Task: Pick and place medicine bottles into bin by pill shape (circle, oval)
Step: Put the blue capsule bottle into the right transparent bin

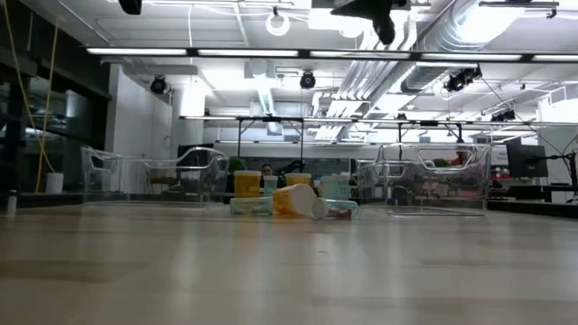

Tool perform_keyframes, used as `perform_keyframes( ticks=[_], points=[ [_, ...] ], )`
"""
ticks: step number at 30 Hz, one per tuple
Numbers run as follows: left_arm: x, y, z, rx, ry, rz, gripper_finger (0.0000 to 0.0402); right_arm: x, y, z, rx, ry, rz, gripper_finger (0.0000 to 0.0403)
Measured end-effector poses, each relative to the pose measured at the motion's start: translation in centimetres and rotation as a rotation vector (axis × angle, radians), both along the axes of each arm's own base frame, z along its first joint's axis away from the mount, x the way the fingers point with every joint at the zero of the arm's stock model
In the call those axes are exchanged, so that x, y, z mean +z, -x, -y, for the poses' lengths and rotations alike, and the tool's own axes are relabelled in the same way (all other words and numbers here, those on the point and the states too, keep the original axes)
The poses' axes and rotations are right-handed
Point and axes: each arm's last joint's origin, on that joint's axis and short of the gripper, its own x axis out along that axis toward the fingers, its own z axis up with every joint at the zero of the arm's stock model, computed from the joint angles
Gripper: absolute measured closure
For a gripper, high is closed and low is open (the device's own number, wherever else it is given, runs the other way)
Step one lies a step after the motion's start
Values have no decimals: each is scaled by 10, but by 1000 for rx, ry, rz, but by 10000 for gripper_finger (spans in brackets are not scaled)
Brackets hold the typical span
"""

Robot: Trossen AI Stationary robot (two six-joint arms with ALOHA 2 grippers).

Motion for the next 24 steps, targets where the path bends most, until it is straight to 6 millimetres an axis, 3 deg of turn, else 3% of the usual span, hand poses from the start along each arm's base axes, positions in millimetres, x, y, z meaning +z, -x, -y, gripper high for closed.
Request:
perform_keyframes(
  ticks=[4, 8, 16, 24],
  points=[
    [-3, 0, 0, 0, 21, -16, 398, -8, -25, -2, 162, 72, -216, 199],
    [-4, -1, 0, 0, 24, -29, 398, -30, -50, -3, 291, 157, -379, 157],
    [-4, -1, 0, 0, 24, -29, 398, -99, -85, -4, 433, 286, -623, 151],
    [-4, -1, -1, 14, 18, -31, 398, -154, -100, -13, 537, 459, -810, 151]
  ],
)
